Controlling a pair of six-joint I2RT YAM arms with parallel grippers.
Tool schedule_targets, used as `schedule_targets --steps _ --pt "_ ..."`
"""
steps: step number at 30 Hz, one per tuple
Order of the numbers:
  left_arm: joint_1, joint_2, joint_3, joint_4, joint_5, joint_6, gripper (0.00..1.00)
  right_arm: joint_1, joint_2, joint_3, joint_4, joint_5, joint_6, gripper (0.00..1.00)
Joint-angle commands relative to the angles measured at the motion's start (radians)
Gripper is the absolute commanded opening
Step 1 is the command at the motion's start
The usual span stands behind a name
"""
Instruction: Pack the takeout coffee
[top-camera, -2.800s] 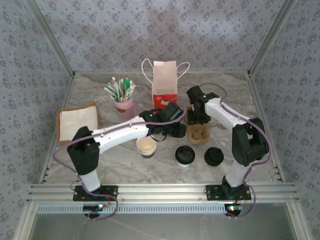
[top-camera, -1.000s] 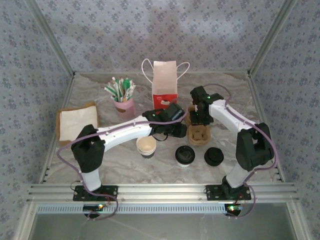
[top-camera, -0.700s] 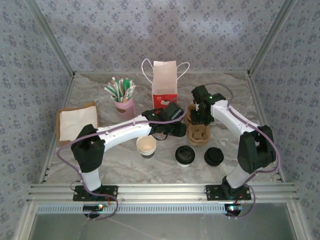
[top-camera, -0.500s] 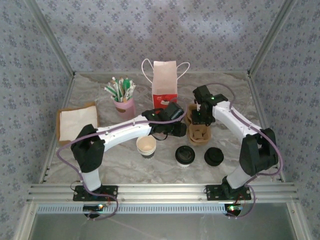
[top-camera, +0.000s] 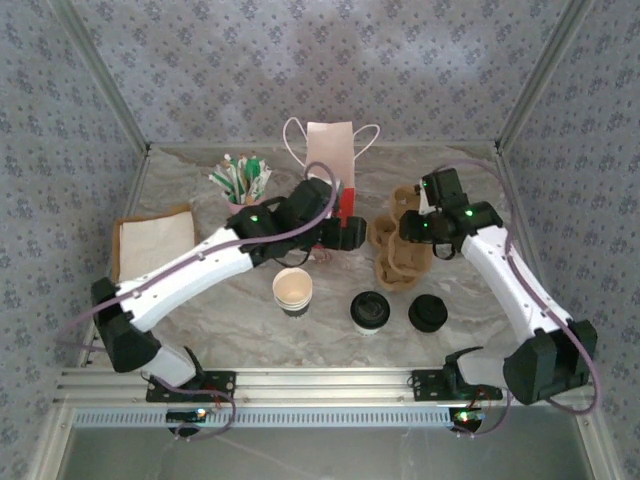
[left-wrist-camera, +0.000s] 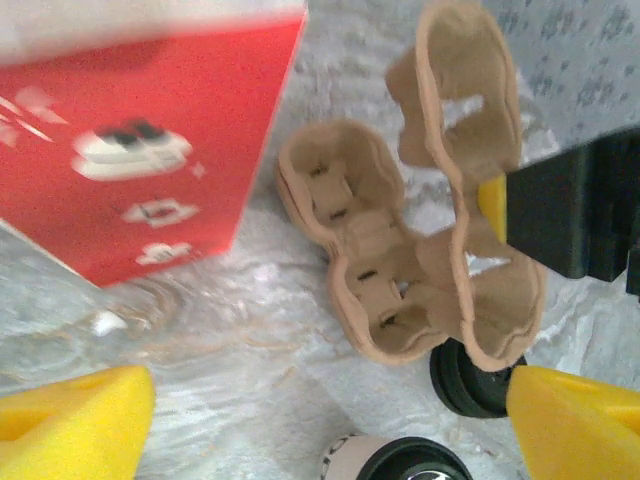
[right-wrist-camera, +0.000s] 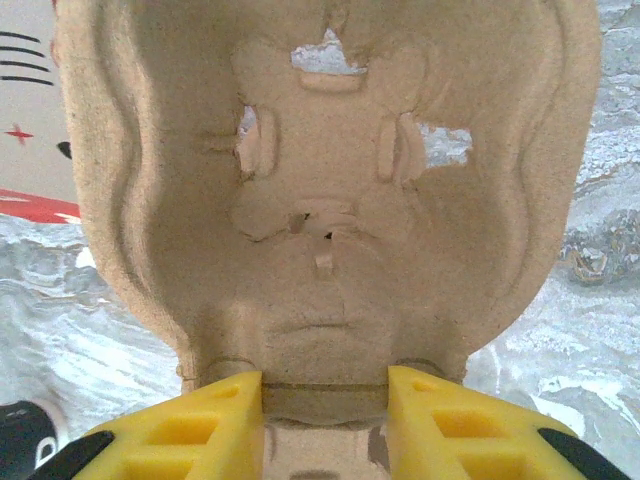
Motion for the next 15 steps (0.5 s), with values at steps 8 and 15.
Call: schedule_targets --steps 8,15 --pt "0.216 0.013 0.230 -0.285 -0.024 0.096 1.00 -0.070 -0.121 -0.024 -0.036 -0.108 0.016 0.36" --pt "0.306 0.175 0.430 -0.377 0.040 0.127 0.99 -0.087 -0.154 -0.018 -0.050 -0.125 0.018 0.36"
